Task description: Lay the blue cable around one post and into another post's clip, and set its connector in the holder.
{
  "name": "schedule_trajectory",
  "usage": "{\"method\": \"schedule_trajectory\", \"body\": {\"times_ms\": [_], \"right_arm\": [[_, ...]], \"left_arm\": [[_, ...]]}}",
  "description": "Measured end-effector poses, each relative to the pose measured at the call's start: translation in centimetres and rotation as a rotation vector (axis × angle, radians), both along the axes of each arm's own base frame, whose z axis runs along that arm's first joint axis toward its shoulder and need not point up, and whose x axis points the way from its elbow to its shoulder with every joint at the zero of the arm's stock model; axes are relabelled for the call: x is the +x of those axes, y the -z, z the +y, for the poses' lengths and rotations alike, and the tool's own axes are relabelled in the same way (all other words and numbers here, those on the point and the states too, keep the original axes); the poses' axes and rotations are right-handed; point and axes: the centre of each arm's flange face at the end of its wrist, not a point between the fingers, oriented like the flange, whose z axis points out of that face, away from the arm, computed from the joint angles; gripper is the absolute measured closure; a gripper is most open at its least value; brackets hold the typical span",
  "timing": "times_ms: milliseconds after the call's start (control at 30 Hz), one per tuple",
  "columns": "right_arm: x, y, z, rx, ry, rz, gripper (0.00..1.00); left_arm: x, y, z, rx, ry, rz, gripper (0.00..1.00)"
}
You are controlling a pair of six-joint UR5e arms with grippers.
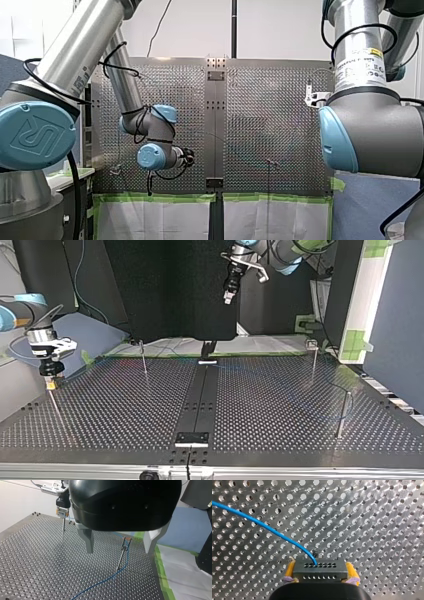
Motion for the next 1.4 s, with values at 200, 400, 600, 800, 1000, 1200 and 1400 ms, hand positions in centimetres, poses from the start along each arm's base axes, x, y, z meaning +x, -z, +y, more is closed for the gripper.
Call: {"method": "schedule_trajectory", "body": {"times_ms": [200,400,600,800,1000,1200,1400], "right_arm": [[-0.01,-0.05,-0.02,-0.002,0.000,0.000,0.15],[-0.01,-0.43,-0.06,-0.017,0.000,0.001,0.02],[-0.01,-0.43,-0.06,-0.017,0.000,0.001,0.02],[0.00,-0.43,-0.06,-0.017,0.000,0.001,0.02],[-0.01,-0.44,-0.06,-0.017,0.000,0.001,0.02],[-0.01,-0.43,-0.06,-0.017,0.000,0.001,0.02],[-0.01,-0.44,-0.06,-0.017,0.000,0.001,0.02]], "left_arm": [[-0.01,0.00,0.00,0.000,0.000,0.000,0.00],[0.00,0.00,0.01,0.000,0.000,0.000,0.00],[0.01,0.00,0.01,0.000,0.000,0.000,0.00],[0.01,0.01,0.01,0.000,0.000,0.000,0.00],[0.02,0.01,0.02,0.000,-0.001,0.000,0.00],[0.02,0.00,0.03,0.000,-0.001,0.000,0.00],[0.10,-0.04,-0.03,-0.002,-0.001,-0.002,0.00]]}}
